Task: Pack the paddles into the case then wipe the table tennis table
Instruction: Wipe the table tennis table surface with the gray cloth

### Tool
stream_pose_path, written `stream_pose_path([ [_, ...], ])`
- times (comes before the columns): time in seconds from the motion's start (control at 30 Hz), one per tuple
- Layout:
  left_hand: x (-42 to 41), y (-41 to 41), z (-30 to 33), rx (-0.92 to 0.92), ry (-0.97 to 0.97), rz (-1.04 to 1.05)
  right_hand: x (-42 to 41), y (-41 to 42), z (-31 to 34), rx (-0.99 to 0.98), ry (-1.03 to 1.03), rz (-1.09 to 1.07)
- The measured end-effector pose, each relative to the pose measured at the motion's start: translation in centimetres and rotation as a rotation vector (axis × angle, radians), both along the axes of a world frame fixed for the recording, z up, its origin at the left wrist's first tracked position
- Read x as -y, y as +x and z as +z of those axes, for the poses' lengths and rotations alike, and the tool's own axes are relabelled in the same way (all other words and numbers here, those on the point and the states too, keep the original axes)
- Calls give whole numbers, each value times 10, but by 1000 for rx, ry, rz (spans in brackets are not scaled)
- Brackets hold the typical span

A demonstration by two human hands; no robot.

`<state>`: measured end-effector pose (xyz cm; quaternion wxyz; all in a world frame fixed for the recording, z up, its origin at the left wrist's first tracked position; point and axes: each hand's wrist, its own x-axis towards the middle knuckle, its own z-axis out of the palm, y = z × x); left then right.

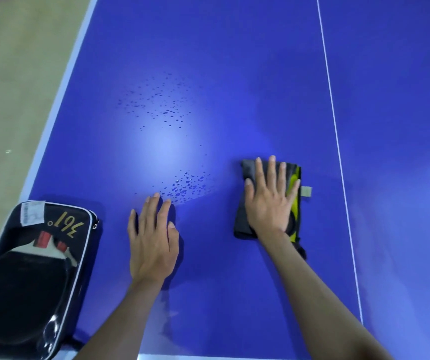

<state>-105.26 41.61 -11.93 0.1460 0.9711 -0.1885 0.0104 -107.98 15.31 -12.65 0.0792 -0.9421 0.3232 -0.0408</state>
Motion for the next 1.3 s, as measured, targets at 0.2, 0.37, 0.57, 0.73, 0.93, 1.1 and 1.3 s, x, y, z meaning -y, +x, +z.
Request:
stream_pose_path([
  [0.2, 0, 1, -2, 14, 14, -11, -98, 56, 3, 12, 26, 319],
  [0.37, 1, 2, -2, 8, 4, -14, -107, 65, 0, 12, 26, 469],
  [0.57, 3, 1, -1, -38, -2, 10, -53, 51, 2, 106, 43, 396],
  [0.73, 2, 0, 0, -41, -13, 6, 44, 13, 0, 106, 6, 173],
  [0.93, 1, 0, -1, -31, -22, 2, 137, -44, 5, 47, 12, -38],
  [1.1, 0, 1, -2, -17, -7, -15, 136, -41, 5, -5, 40, -86],
  [1.3, -1, -1, -2, 30, -18, -92, 124, -33, 6, -60, 45, -166],
])
